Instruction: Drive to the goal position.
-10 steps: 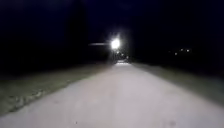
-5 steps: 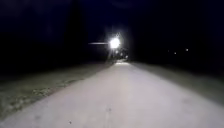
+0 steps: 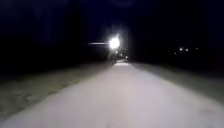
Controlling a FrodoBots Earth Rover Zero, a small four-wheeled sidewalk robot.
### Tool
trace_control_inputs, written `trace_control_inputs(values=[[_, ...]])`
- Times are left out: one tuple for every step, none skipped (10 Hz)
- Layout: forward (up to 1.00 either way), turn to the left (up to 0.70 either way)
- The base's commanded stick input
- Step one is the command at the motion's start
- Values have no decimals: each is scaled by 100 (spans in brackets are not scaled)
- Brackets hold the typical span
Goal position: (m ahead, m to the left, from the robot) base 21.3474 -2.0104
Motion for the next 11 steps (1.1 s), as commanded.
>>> trace_control_inputs(values=[[100, -28], [100, -15], [100, -12], [100, -3], [100, 0], [100, 0], [100, 0], [100, 0], [100, 0], [100, 0], [100, 0]])
